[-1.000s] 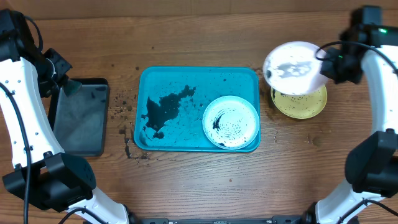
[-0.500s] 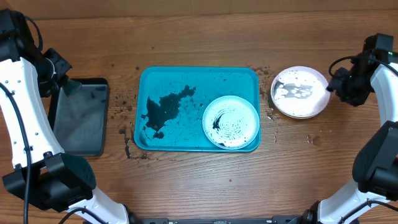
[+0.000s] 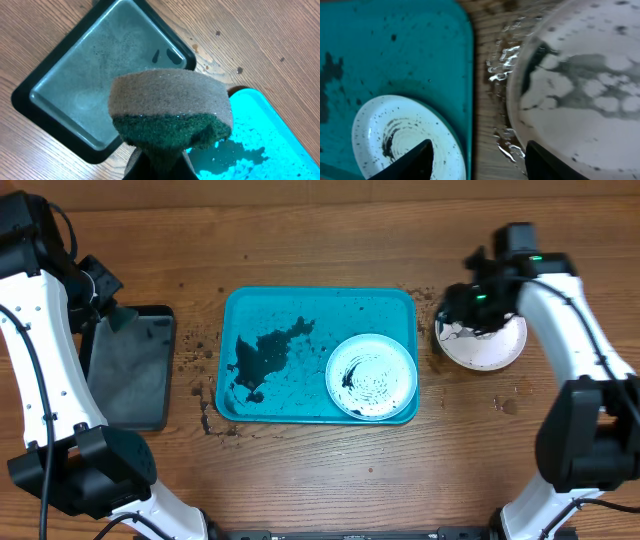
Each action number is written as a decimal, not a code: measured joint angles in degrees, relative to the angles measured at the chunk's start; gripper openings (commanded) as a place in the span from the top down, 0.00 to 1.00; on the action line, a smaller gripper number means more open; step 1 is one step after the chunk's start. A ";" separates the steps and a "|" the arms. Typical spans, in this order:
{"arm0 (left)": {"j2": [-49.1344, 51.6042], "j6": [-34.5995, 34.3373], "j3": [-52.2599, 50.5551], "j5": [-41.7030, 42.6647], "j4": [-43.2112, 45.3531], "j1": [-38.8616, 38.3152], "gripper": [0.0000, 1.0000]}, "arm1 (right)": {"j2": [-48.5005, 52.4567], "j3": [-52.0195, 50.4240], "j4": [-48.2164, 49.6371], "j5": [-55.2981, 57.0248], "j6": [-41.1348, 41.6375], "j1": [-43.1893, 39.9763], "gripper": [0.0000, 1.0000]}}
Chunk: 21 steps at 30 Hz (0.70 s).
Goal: Clean dirty plates on tray and stack at the side
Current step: 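Move the right gripper to the second white plate and grip its rim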
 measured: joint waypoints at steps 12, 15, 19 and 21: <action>0.00 0.02 0.00 -0.02 0.22 -0.37 0.96 | 0.00 -9.11 1.05 10.12 4.76 11.65 0.67; 0.00 0.00 0.00 -0.02 0.17 -0.42 0.96 | 0.00 -9.90 1.07 10.40 5.66 12.92 0.71; 0.00 0.00 0.00 -0.02 0.17 -0.76 0.96 | 0.00 -10.01 0.02 10.40 6.19 13.92 0.72; 0.00 0.00 0.00 -0.02 0.17 -0.96 0.96 | 0.00 -10.01 0.02 10.43 6.51 13.94 0.72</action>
